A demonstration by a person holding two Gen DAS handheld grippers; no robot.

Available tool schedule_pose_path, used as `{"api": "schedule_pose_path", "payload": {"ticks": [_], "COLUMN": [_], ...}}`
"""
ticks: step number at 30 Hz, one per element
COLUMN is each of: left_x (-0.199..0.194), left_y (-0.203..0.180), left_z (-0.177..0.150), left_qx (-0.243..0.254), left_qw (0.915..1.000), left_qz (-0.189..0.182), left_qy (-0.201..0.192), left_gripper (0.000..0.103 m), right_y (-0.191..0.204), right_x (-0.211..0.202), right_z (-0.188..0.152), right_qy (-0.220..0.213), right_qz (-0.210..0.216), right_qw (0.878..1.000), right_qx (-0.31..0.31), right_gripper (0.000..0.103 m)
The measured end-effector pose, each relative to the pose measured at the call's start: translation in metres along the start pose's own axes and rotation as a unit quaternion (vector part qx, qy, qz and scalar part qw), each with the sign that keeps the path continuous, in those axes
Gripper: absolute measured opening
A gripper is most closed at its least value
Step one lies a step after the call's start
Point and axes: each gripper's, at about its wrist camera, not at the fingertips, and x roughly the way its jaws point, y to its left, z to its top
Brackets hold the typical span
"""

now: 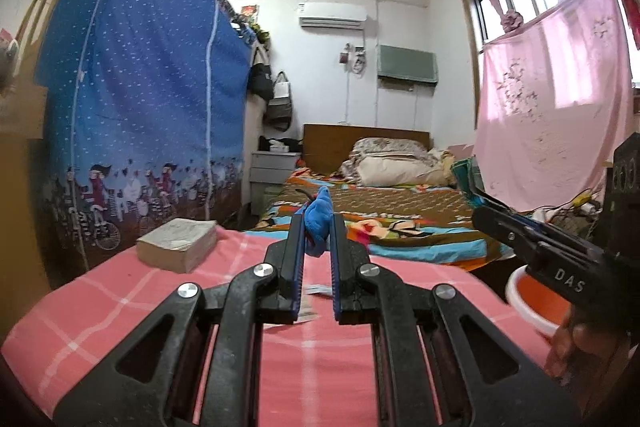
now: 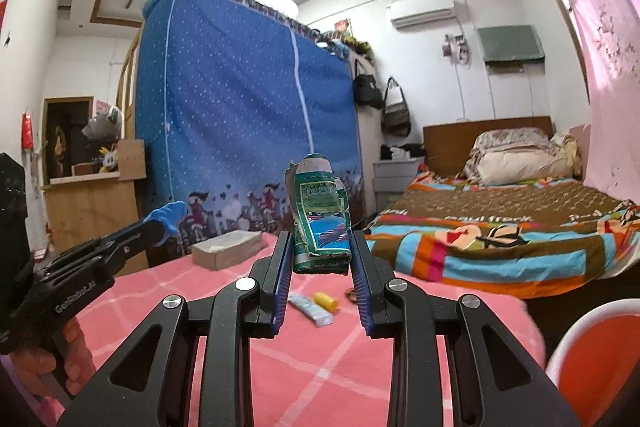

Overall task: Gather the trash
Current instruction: 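Carry the blue toy in the left tool and green box in the right tool over the basin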

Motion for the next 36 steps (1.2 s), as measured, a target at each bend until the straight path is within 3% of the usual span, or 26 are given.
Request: {"api": "schedule_pose_path", "payload": {"ticks": [13,21,31,36], "left_x": [0.013,0.021,0.039,0.054], "left_y": [-0.067,-0.109,-0.15,-0.163], "left_z": [0.026,0.024,0.007,0.001], "left_qx": [0.019,0.035,0.025,0.006], "left_qw": [0.9964,0.99,0.9794,0.972], "left_qz": [-0.082,-0.136,-0.182,-0.201], "left_qy": [-0.007,0.014,0.083,0.122], "left_gripper": [0.015,0.015,0.015,0.015], "right_y": [-0.044,-0.072,-0.107,-0.124], "right_x": [-0.052,-0.076,-0.099,-0.1], "right_z": [0.02,0.02,0.012,0.006], "right_qy": [-0.055,-0.054,-0.038,-0.008], "right_qz": [-0.059,-0.096,-0.14,-0.174], "right_qw": [0.997,0.993,0.987,0.98], "right_qx": [0.018,0.04,0.077,0.098], "right_gripper": [0.026,0.026,0.026,0.026]}}
